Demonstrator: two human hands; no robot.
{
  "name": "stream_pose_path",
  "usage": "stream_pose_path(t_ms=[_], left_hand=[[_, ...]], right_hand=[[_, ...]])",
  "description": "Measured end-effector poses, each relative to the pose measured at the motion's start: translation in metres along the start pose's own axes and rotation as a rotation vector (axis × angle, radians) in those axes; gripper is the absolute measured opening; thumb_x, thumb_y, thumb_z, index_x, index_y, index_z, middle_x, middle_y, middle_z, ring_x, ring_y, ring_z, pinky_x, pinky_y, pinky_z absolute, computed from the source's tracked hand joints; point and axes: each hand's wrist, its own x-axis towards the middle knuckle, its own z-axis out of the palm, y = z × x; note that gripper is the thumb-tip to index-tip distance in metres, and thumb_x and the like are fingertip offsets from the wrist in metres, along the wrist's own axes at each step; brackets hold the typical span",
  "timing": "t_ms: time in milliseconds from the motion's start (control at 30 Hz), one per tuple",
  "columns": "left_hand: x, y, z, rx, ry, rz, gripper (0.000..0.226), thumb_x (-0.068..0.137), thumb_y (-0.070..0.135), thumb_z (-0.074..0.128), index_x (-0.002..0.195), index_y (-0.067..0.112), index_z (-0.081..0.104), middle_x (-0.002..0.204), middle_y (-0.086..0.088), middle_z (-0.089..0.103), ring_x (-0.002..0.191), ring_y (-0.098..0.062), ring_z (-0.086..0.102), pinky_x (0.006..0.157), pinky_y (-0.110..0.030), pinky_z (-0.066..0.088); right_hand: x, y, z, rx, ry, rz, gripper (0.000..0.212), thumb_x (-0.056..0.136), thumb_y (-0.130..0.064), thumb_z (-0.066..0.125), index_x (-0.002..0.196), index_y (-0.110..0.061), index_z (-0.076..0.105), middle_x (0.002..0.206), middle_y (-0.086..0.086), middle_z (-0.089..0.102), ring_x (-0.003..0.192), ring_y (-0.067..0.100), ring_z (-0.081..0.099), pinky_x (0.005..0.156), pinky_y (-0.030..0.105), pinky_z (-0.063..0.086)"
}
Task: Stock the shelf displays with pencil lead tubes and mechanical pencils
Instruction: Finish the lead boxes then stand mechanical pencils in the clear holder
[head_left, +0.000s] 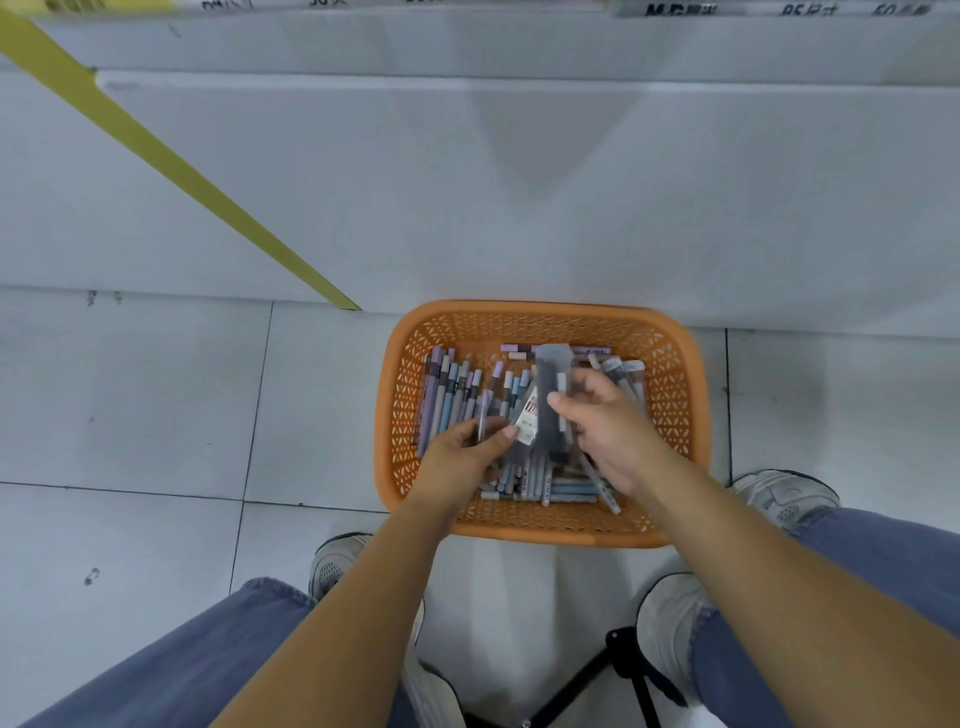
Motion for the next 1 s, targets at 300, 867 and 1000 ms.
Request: stream_pose_path(t_ms=[300, 867, 1000], left_hand=[[0.017, -0.014, -0.001, 0.307, 0.383, 0.033, 0.009, 0.097, 0.021, 0.061, 0.096, 0.017, 0.070, 0.092, 0.002, 0.073, 0.082, -0.014, 0.069, 0.063, -0.022, 0.052], [0.038, 0.003, -0.002, 0.530, 0.308, 0.157, 0.017, 0.093, 0.019, 0.063, 0.102, 0.032, 0.067, 0.084, 0.012, 0.070, 0.076, -0.007, 0.064, 0.060, -0.023, 0.050], [0.037, 0.004, 0.003, 0.698, 0.431, 0.181, 0.015, 0.090, 0.014, 0.061, 0.095, 0.028, 0.064, 0.076, 0.010, 0.065, 0.070, -0.013, 0.062, 0.056, -0.023, 0.045]], right_hand=[[0.000, 0.013, -0.041, -0.174, 0.091, -0.071, 0.039, 0.096, -0.019, 0.057, 0.131, -0.036, 0.051, 0.122, -0.007, 0.064, 0.111, 0.015, 0.062, 0.093, 0.040, 0.052], [0.004, 0.023, -0.044, -0.254, 0.103, -0.007, 0.034, 0.096, -0.024, 0.057, 0.123, -0.043, 0.052, 0.107, -0.014, 0.066, 0.073, -0.004, 0.068, 0.054, 0.022, 0.054], [0.003, 0.022, -0.040, -0.244, 0.112, 0.006, 0.038, 0.097, -0.023, 0.056, 0.130, -0.038, 0.049, 0.111, -0.013, 0.065, 0.076, -0.002, 0.068, 0.055, 0.019, 0.054]])
